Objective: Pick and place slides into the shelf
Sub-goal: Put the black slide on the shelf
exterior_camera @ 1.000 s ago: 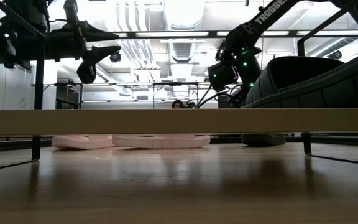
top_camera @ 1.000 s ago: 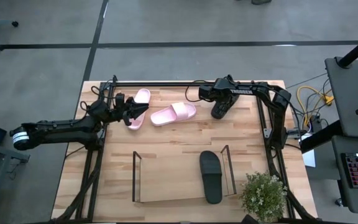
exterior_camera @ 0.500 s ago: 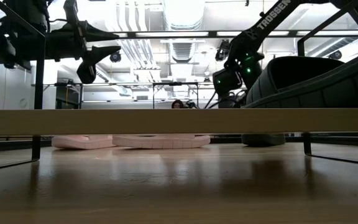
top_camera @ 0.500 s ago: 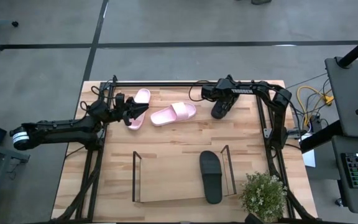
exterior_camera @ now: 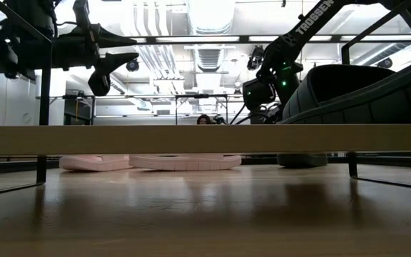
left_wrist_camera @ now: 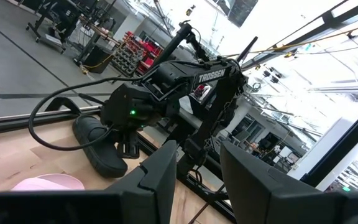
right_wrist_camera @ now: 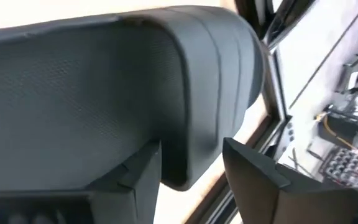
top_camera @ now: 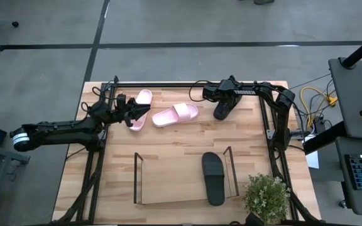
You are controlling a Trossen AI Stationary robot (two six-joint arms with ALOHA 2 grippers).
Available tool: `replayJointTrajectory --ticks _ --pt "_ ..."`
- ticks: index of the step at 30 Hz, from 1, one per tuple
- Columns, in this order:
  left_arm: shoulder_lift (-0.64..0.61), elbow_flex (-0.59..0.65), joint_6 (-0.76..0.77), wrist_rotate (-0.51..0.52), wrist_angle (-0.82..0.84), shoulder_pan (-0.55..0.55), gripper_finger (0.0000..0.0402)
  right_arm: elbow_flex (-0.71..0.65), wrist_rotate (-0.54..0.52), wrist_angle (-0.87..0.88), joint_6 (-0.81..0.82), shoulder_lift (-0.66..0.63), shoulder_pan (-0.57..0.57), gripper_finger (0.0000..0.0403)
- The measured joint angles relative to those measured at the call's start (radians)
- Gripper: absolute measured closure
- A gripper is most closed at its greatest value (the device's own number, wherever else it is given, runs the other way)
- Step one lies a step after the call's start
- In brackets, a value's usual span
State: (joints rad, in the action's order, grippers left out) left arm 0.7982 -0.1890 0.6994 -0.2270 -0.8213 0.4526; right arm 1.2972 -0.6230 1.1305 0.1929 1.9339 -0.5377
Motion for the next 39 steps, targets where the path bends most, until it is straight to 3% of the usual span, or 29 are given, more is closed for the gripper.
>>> replayJointTrajectory --ticks 21,39 --pt "0.0 0.0 0.0 0.0 0.0 0.0 0.0292 0.0 -0.005 -0.017 -0.097 -0.001 -0.018 0.0386" --pt "0.0 0.0 -0.007 0.001 0.0 0.0 0.0292 0.01 -0.001 0.055 -0.089 -0.049 -0.002 0.0394"
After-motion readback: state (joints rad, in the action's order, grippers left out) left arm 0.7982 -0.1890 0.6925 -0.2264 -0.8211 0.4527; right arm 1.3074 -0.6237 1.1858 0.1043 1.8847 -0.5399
